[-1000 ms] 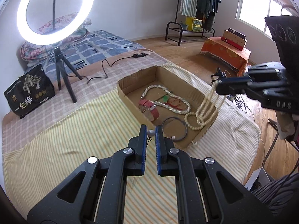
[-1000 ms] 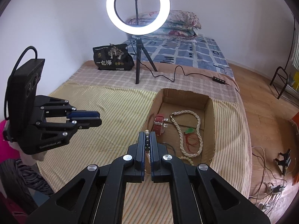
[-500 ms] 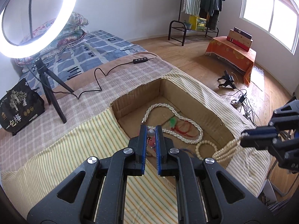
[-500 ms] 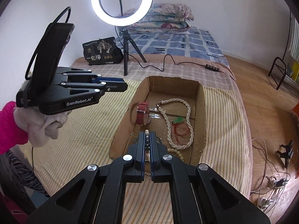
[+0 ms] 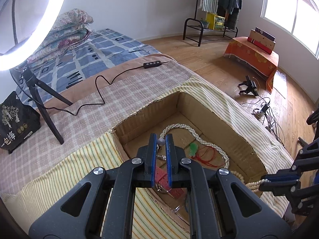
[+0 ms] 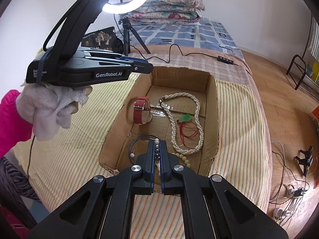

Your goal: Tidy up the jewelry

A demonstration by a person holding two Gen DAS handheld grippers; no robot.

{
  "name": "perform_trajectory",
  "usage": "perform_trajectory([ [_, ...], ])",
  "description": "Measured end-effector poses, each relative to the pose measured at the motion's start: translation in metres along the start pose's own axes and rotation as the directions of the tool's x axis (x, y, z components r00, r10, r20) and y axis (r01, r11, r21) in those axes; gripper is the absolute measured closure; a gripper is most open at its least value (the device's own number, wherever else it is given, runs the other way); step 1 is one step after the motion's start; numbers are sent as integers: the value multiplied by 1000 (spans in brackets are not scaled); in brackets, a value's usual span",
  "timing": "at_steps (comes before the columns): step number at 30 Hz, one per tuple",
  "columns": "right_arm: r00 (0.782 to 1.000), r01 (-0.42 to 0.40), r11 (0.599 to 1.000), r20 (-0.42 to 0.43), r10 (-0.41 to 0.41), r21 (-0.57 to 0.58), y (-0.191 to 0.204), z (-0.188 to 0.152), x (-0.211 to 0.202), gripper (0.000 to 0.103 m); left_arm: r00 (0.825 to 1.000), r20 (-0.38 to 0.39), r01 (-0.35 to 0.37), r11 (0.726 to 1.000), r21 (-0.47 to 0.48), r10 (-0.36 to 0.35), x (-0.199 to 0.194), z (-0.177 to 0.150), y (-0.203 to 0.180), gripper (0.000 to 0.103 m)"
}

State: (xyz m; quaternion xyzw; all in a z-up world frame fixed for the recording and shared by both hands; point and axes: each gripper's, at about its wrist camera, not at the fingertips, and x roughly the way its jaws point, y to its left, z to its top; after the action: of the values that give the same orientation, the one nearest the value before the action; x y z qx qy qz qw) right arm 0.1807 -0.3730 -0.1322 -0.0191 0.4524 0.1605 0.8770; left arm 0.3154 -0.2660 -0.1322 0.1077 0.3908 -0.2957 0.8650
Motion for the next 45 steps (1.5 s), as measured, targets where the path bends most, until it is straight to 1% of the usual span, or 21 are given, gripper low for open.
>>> perform_trajectory([
  [5, 1000, 0, 1000, 0, 0, -5, 1, 0, 2, 100, 1000, -3, -6, 1000, -17, 5, 4, 4, 3, 96],
  [12, 1000, 9, 1000, 0, -9, -29, 6, 1, 4, 100, 1000, 7, -10, 1000, 0, 10, 2, 8, 2, 96],
  [15, 1000, 22, 999, 1, -22, -40, 10, 0, 5, 98, 1000, 6, -10, 1000, -5, 10, 2, 7, 2, 96],
  [17, 1000, 24, 999, 1, -24, -40, 10, 0, 5, 92, 1000, 4, -10, 1000, -4, 10, 1, 7, 0, 96],
  [19, 1000, 31, 999, 5, -30, -40, 11, 0, 5, 80, 1000, 4, -10, 1000, -3, 10, 1, 7, 0, 96],
  [20, 999, 35, 999, 8, -34, -40, 11, 1, 5, 76, 1000, 4, -9, 1000, -3, 9, 1, 7, 0, 95],
  [21, 999, 42, 998, 11, -41, -40, 11, 1, 4, 67, 1000, 3, -11, 1000, -1, 11, 1, 7, -1, 91],
  [22, 999, 50, 998, 17, -50, -39, 11, 1, 3, 59, 1000, 3, -13, 1000, 1, 13, 0, 7, -1, 76],
  [23, 998, 58, 998, 25, -57, -38, 11, 1, 2, 56, 1000, 11, -16, 1000, 4, 16, -2, 7, -2, 57],
  [24, 997, 65, 997, 32, -64, -35, 11, 1, 2, 51, 999, 25, -21, 1000, 6, 21, -5, 6, -3, 51],
  [25, 997, 71, 997, 39, -70, -30, 11, 1, 1, 48, 999, 37, -25, 1000, 9, 24, -8, 5, -4, 48],
  [28, 996, 80, 997, 43, -80, -12, 10, 2, 0, 42, 999, 34, -22, 1000, 11, 22, -11, 5, -4, 47],
  [30, 995, 92, 996, 41, -92, -9, 11, 2, -1, 42, 999, 33, -27, 1000, 12, 27, -13, 4, -4, 46],
  [32, 994, 106, 994, 41, -106, -11, 14, 2, -2, 40, 999, 38, -28, 1000, 12, 27, -17, 3, -4, 38],
  [34, 992, 119, 993, 44, -118, -12, 17, 2, -4, 38, 998, 47, -31, 999, 7, 30, -22, 3, -3, 35],
  [40, 985, 163, 987, 52, -164, 6, 25, 3, -11, 36, 998, 58, -38, 999, -1, 38, -39, 1, -1, 33],
  [45, 972, 225, 974, 58, -226, 12, 37, 4, -21, 34, 995, 83, -49, 999, -5, 49, -60, -2, 1, 32],
])
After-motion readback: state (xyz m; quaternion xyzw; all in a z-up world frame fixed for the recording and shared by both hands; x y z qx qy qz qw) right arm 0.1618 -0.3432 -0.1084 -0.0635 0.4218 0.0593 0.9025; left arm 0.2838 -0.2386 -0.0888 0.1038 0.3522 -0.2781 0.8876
